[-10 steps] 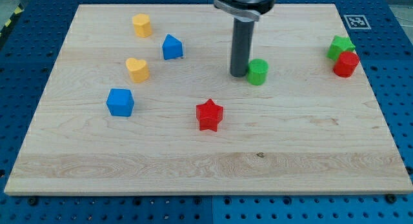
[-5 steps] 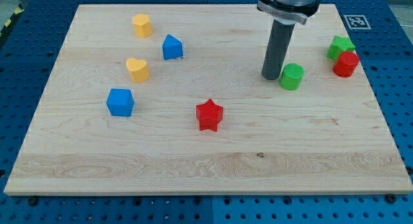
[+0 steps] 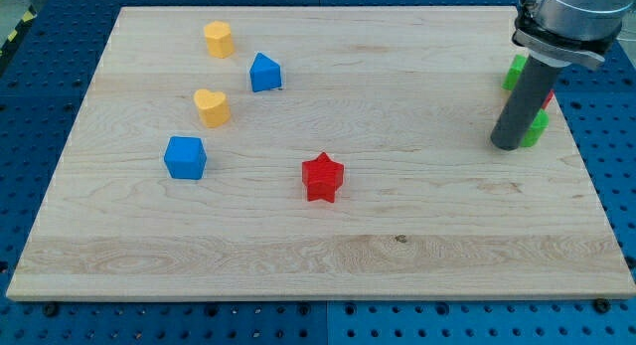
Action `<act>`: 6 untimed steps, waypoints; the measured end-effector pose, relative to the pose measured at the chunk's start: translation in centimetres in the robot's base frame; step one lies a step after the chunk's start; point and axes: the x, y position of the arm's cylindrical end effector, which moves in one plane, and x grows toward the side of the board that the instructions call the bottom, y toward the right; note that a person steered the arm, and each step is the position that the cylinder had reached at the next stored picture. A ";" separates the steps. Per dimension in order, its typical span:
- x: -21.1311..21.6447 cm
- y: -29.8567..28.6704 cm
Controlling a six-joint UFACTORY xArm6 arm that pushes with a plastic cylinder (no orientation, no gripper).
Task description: Put the green circle at the center right corner
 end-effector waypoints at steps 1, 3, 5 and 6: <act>0.3 0.6; 0.9 3.1; 1.0 4.0; 3.1 0.4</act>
